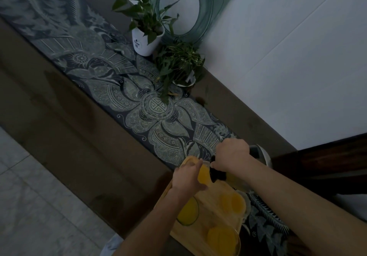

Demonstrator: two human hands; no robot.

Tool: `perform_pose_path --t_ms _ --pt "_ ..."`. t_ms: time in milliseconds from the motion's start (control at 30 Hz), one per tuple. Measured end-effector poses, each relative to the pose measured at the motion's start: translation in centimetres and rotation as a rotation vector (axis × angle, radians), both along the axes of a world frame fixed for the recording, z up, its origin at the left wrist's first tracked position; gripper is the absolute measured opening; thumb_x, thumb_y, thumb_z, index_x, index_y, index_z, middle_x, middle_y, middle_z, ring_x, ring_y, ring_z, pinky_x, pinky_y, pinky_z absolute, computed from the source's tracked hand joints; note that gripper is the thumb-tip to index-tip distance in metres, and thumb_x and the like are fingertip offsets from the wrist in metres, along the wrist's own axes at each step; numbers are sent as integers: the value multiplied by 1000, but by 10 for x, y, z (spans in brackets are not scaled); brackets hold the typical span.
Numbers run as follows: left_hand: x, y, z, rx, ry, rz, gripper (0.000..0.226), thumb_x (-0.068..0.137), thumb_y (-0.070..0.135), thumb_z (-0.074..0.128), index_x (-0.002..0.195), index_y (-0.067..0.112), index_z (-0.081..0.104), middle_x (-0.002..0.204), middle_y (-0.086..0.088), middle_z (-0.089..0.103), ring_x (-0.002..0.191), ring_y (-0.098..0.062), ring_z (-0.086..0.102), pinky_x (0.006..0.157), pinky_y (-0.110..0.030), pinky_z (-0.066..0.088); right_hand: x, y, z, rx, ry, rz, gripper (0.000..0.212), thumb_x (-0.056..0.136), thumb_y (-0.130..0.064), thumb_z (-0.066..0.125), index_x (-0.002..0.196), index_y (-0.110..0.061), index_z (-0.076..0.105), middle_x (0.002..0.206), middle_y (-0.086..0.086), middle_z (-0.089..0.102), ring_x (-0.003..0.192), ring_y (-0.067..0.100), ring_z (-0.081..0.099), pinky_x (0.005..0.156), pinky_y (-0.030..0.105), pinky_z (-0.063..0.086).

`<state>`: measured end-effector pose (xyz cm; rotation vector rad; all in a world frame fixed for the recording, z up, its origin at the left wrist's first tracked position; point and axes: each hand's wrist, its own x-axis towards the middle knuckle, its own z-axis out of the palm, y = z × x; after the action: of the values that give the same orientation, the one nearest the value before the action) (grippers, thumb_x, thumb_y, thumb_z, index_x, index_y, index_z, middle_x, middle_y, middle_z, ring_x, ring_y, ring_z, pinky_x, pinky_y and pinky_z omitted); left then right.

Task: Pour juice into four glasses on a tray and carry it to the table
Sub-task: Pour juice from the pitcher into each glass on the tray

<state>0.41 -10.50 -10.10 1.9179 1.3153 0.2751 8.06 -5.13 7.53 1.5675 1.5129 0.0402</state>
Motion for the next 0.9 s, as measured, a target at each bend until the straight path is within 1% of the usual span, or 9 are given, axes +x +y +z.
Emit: perform_pose_path --t_ms 133,267,400,533,633,667,733,800,900 --pt "0 0 2 1 15 -8 96 72 52 82 149 30 31 131 -2 61 117 -27 61 95 -52 51 2 1 0 0 20 -1 37 94 -51 58 112 -19 64 80 2 47 82 22 54 66 35 43" --pt "0 0 2 8 22 -7 94 71 53 82 147 30 32 128 -3 62 116 -28 62 93 -52 51 7 0 -1 6 45 -7 43 92 -56 58 115 -20 63 93 1 55 82 22 55 65 36 43" --pt "0 -1 4 20 36 -12 91 73 54 80 147 29 32 127 -3 62 115 -29 62 92 -50 51 14 -3 0 10 69 2 51 91 -62 56 119 -20 60 97 3 55 84 23 54 66 36 43" --pt "0 -1 5 23 55 -19 92 74 57 79 148 30 32 128 -1 62 114 -28 62 91 -48 51 21 -8 1 27 94 -12 52 91 -65 55 118 -21 61 92 2 53 81 22 54 65 35 43" --pt "-1 -2 6 28 54 -27 94 74 56 79 150 29 31 131 -1 61 116 -27 62 93 -48 50 30 -11 1 27 104 -17 56 90 -69 53 118 -21 59 86 1 49 79 21 54 65 34 45" --pt "-2 -2 7 28 57 -30 95 75 56 79 151 29 30 132 -1 61 117 -27 61 94 -49 50 33 -12 1 30 108 -15 57 90 -71 52 116 -21 59 82 0 48 77 21 54 64 33 45" --pt "-4 -1 8 28 76 -34 94 75 57 78 151 30 29 132 -1 61 117 -28 61 94 -49 50 39 -14 -1 53 119 -5 58 88 -75 51 106 -20 58 76 0 46 74 20 55 61 31 45" --pt "-4 1 10 29 96 -44 93 74 58 78 148 31 30 130 0 62 115 -28 62 92 -49 51 46 -17 -4 71 133 -2 57 87 -78 50 95 -21 51 75 0 46 73 21 56 60 31 46" --pt "-2 0 12 31 129 -73 91 74 59 77 147 30 31 129 0 63 114 -27 62 91 -46 51 60 -23 -9 86 161 8 58 86 -79 48 90 -21 48 74 0 47 71 21 55 61 32 48"
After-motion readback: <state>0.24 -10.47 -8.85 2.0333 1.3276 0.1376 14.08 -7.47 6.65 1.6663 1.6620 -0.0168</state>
